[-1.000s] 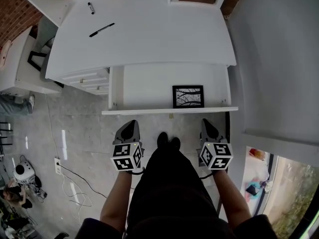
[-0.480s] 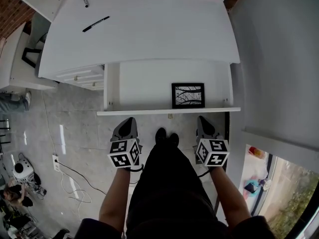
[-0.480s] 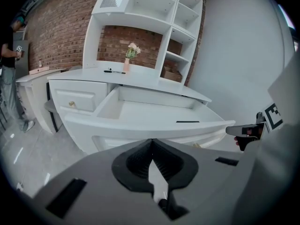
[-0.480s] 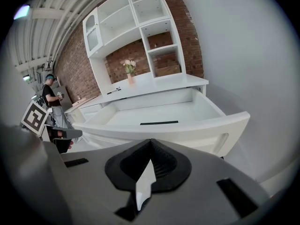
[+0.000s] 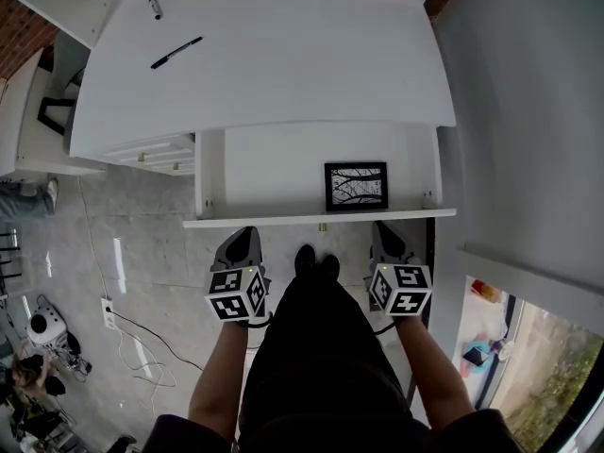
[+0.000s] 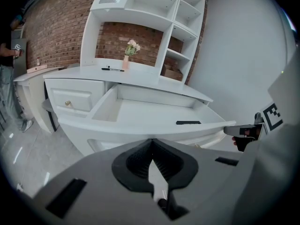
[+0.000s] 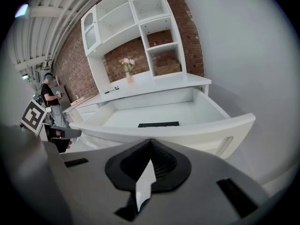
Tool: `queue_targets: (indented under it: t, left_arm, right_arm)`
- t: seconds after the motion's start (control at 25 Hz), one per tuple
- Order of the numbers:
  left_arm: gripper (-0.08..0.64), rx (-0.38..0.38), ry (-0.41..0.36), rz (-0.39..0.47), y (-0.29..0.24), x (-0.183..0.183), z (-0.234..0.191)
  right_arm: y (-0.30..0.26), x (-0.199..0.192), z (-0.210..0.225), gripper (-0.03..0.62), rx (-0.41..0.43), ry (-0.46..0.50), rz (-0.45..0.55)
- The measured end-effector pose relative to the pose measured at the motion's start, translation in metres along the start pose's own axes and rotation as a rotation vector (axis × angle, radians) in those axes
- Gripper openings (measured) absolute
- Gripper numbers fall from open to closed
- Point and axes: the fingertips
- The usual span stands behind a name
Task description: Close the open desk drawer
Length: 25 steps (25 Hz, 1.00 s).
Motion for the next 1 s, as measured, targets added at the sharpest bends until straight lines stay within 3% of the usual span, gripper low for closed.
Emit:
queue_targets:
  t: [1.0]
  left_arm:
    - [0.009,0.011,-0.039,0.049,-0.077,0.085,-0.003]
  right_arm:
    - [-0.081,0.074,0.033,0.005,-0.001,0.091,0.026]
Point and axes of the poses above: the fingertips, and each gripper's own axes: y backward along the fingers, z to its right, x out of its top, and after that the axes turned 10 degrees about y, right-handed
